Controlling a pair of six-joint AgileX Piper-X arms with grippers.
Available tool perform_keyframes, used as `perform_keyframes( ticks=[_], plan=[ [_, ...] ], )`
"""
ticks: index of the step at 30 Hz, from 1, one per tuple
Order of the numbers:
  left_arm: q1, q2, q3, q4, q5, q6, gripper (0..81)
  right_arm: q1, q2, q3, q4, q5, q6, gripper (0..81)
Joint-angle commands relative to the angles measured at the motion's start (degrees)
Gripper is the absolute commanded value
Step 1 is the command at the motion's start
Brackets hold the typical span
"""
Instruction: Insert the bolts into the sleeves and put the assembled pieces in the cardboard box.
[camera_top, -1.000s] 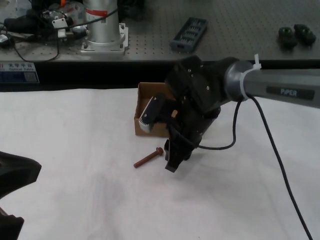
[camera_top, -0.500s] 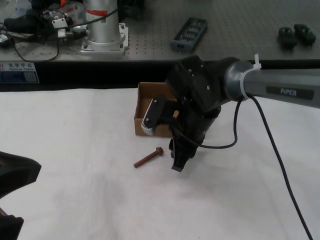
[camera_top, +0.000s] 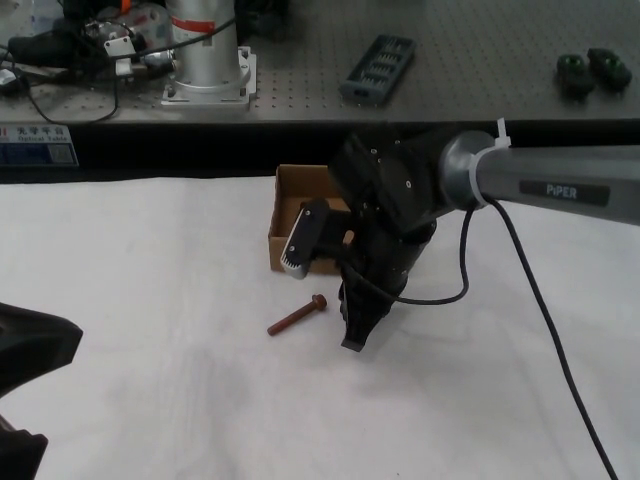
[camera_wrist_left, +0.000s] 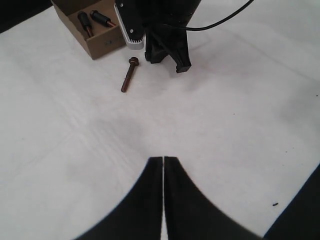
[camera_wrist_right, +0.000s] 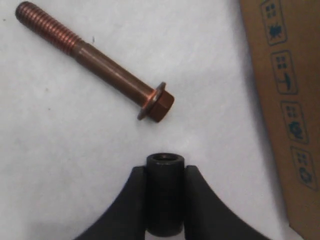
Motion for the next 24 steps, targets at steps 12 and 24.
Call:
perform_keyframes(
  ticks=[12,24],
  plan=[
    [-0.16,1.86,0.06,-0.25,-0.77,9.37,0.7,0.02,-8.77,-0.52,14.06,0.32,7.54,2.0],
    [-0.16,22.51,0.06,-19.73,1.61,17.91,0.6,0.02,-37.60,21.66,11.55,-6.00,10.39,2.0]
  ],
)
